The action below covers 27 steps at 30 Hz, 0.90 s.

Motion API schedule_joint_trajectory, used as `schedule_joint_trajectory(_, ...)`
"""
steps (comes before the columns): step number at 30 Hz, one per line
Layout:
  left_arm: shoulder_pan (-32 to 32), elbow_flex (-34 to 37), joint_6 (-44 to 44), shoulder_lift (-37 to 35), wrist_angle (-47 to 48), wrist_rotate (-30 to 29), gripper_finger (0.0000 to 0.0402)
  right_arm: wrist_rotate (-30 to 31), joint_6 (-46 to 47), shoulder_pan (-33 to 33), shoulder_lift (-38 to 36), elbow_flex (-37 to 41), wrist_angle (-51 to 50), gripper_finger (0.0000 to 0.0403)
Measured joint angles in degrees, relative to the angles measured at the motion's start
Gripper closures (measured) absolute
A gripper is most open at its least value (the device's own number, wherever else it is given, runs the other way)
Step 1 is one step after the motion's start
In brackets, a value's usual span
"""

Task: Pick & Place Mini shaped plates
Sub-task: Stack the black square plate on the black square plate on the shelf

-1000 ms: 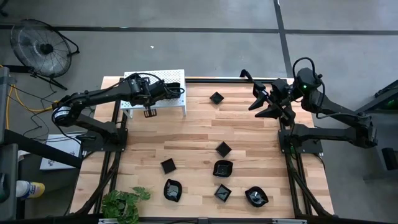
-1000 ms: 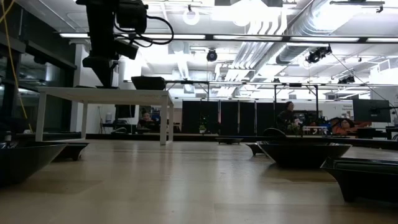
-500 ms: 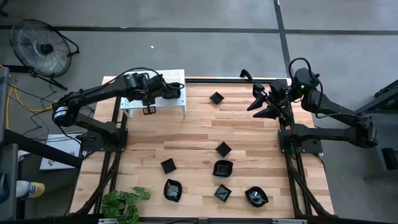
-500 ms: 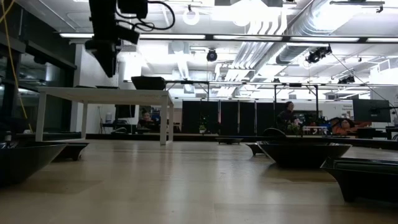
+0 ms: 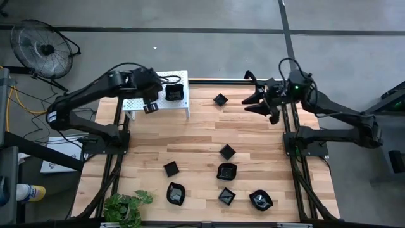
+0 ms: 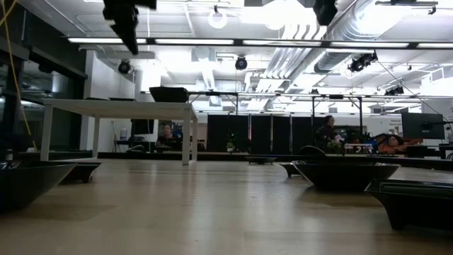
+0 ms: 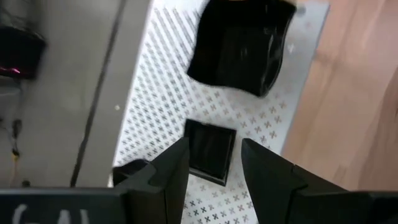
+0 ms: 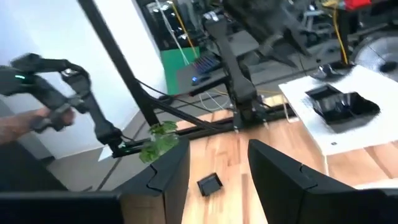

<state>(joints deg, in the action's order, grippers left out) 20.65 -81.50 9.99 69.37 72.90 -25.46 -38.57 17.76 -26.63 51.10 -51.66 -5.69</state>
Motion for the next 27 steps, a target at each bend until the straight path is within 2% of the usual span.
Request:
schedule_joint_trajectory(7, -6.2, -0.4, -3.0, -3.9, -4.6, -3.6, 0.0259, 6.1, 0.1, 0.0, 6.6, 0.0, 2.0, 0.0246)
schedule_joint_trajectory(14, -12.3, -0.3, -3.3, -5.3, -10.8, -6.4, 0.0259, 6.1, 0.5, 0.0, 14.4, -0.4, 6.5, 0.0247)
schedule_joint_trajectory(20, -16.0, -0.3, -3.3, -5.6, -13.4, -8.5, 0.0259, 7.1, -4.2, 0.0, 21.0, -9.4, 0.7, 0.0247)
schedule_joint_trajectory(23, -16.7, -0.3, -3.4, -5.6, -13.3, -8.9, 0.0259, 12.5, -8.8, 0.0, 24.8, -15.1, -7.5, 0.0247)
schedule_joint_trajectory(27, -17.4, -0.3, -4.2, -5.6, -13.3, -10.4, 0.0259, 24.3, -12.7, 0.0, 30.7, -21.7, -19.6, 0.0247)
